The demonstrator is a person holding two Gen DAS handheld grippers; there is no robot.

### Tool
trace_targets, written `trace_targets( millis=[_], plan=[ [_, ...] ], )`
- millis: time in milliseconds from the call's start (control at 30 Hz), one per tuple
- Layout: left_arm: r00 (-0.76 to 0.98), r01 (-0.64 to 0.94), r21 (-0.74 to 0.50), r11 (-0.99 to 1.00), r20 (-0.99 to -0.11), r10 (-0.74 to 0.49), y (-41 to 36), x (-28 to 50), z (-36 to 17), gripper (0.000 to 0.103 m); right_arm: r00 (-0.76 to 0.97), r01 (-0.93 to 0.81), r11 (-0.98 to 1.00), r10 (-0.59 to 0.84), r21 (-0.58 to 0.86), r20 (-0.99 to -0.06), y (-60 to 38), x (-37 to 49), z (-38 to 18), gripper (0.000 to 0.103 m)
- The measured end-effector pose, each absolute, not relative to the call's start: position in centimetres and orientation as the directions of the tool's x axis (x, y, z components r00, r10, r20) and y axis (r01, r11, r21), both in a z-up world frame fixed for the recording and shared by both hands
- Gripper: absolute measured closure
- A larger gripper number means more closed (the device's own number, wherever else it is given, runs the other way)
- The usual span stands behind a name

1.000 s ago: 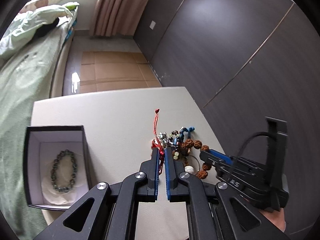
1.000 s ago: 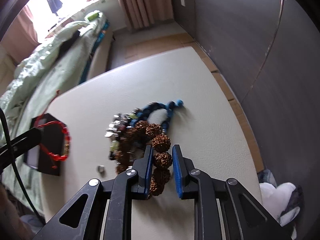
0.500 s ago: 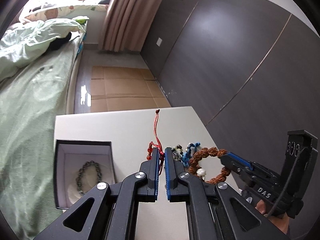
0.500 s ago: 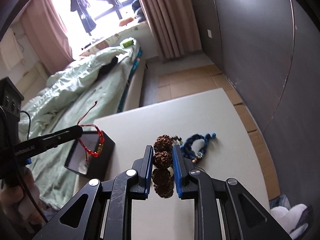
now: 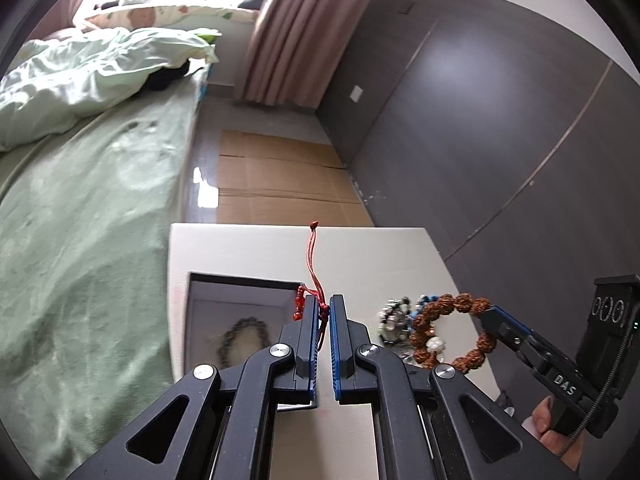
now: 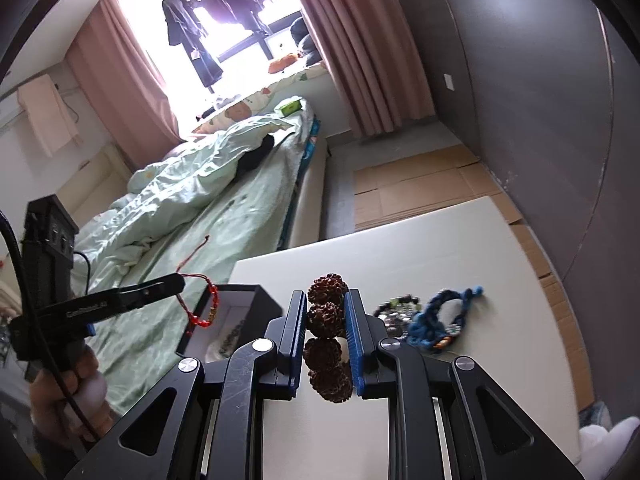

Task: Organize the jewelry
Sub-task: 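Drop the red bracelet in the box with left gripper while right grasps brown beads, then lower the brown bead bracelet into the black box and open the right gripper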

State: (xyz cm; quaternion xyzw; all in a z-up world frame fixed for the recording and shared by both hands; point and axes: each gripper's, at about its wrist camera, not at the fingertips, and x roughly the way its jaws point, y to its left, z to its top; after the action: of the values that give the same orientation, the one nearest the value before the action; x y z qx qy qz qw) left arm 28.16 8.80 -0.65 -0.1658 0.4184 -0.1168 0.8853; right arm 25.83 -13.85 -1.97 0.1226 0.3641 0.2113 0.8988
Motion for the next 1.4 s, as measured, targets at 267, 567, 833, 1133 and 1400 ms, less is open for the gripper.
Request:
trace_targets(
  millis=[267,567,833,1133,1400],
  plan=[
    [0.568,0.006,-0.418,0.909,-0.746,-0.347,10.9,28.8,-2.2,0.04,0.62,-0.349,0.853,0.52,0.387,-0.588,-10.6,25.7,-1.9,0.083],
    [0.644,-0.061,-0.449,0.891,-0.7,-0.309,14.5,27.4,-0.8,0.032,0.548,-0.447,0.8,0.599,0.4,-0.584,-5.7,26.8,-1.6,0.083],
    [0.668,-0.108,-0.462,0.88,-0.689,-0.28,16.9,26.9,-0.4,0.032,0.486,-0.504,0.76,0.643,0.41,-0.592,-1.7,27.9,-1.7,0.083],
    [0.662,-0.113,-0.464,0.879,-0.695,-0.282,17.1,27.1,-0.9,0.032,0.481,-0.49,0.774,0.624,0.401,-0.616,-1.3,29.1,-2.6,0.028],
    [0.66,-0.051,-0.456,0.889,-0.683,-0.313,14.6,27.6,-0.4,0.032,0.535,-0.402,0.823,0.567,0.401,-0.626,-8.1,29.2,-0.7,0.028]
  ],
)
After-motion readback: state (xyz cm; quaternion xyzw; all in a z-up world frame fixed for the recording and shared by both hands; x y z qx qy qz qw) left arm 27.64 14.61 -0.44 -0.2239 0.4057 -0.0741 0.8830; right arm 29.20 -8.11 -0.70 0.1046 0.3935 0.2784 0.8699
